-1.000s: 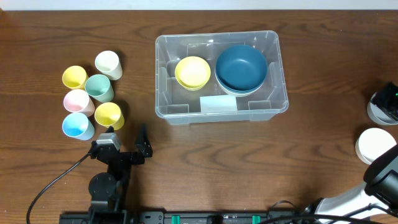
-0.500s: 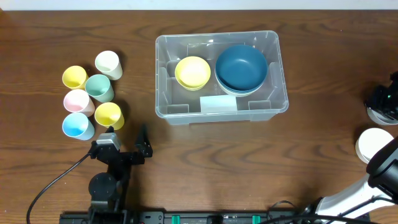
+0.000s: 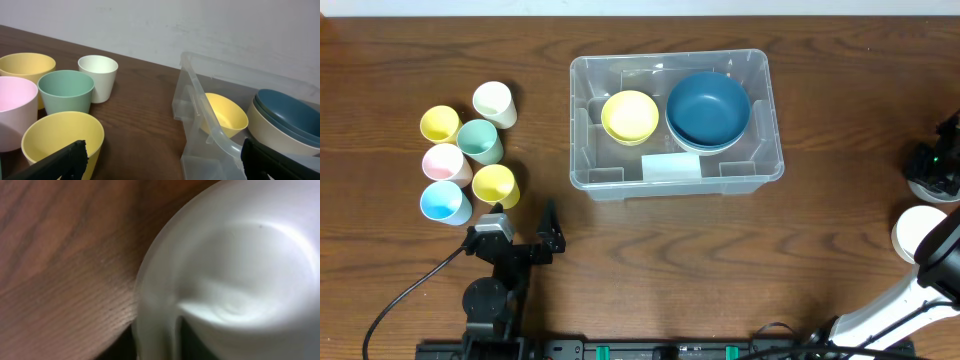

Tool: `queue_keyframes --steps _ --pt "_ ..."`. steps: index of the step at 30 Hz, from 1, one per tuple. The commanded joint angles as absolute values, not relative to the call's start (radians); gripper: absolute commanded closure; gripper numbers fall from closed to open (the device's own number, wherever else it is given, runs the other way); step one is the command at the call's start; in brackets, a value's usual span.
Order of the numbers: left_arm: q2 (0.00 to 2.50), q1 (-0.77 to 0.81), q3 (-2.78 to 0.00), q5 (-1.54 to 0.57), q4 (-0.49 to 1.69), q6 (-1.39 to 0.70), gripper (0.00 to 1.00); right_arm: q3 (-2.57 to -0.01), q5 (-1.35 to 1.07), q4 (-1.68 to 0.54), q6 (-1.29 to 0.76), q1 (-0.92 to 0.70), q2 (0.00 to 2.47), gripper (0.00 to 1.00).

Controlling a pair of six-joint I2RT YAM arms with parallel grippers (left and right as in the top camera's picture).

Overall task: Pack container
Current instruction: 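Grasp the white bowl and carry it toward the bin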

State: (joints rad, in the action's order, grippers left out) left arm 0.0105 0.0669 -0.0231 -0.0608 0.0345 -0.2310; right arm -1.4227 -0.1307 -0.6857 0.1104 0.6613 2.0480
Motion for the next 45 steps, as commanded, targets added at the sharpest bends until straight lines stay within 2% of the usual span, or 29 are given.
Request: queue_keyframes --steps 1,8,15,28,32,41,45 --pt "0.006 0.064 -0.004 -0.061 0.066 -0.219 0.02 -1.420 -0.121 -0.677 0.091 0.648 2.063 0.99" --pt "0.006 0.064 -0.004 -0.061 0.066 -0.219 0.02 -1.422 -0.162 -0.671 0.086 0.564 2.063 0.99" --pt "0.006 0.064 -0.004 -0.061 0.066 -0.219 0.02 -1.514 -0.134 -0.708 0.083 0.355 2.062 0.99" --pt "0.006 0.064 -0.004 -0.061 0.066 -0.219 0.02 -2.247 -0.127 -1.222 0.069 0.031 2.054 0.99" --pt "0.006 0.064 -0.004 -0.061 0.066 -0.219 0.02 -2.417 -0.127 -1.313 0.076 -0.102 2.054 0.99" --pt "0.006 0.064 -0.004 -0.061 0.066 -0.219 0.02 -2.421 -0.066 -1.233 0.076 -0.448 2.103 0.99" --pt "0.006 0.064 -0.004 -0.061 0.066 -0.219 0.02 -2.419 -0.032 -1.202 0.075 -0.548 2.188 0.99"
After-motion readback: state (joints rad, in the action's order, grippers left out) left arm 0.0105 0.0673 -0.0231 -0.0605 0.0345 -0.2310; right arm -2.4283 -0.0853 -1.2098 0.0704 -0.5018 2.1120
